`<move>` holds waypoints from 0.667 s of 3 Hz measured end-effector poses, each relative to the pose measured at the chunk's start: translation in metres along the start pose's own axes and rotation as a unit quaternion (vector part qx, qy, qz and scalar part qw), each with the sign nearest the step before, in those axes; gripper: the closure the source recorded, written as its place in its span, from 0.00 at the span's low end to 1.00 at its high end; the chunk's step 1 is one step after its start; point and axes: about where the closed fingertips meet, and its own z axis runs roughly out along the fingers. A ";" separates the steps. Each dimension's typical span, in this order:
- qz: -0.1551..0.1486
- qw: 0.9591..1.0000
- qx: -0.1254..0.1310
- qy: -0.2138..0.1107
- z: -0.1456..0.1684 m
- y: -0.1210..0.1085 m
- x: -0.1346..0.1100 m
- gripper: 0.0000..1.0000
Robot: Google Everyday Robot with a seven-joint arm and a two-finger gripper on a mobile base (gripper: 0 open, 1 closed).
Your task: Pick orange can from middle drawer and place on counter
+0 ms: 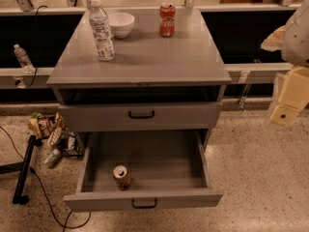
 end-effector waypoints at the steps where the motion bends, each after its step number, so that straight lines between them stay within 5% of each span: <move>1: 0.000 1.000 0.000 0.000 0.000 0.000 0.000 0.00; 2: -0.002 0.999 -0.006 -0.034 0.015 0.004 -0.011 0.00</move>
Offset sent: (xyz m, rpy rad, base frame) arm 0.0201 0.0871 -0.0771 0.4260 -0.0337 0.1581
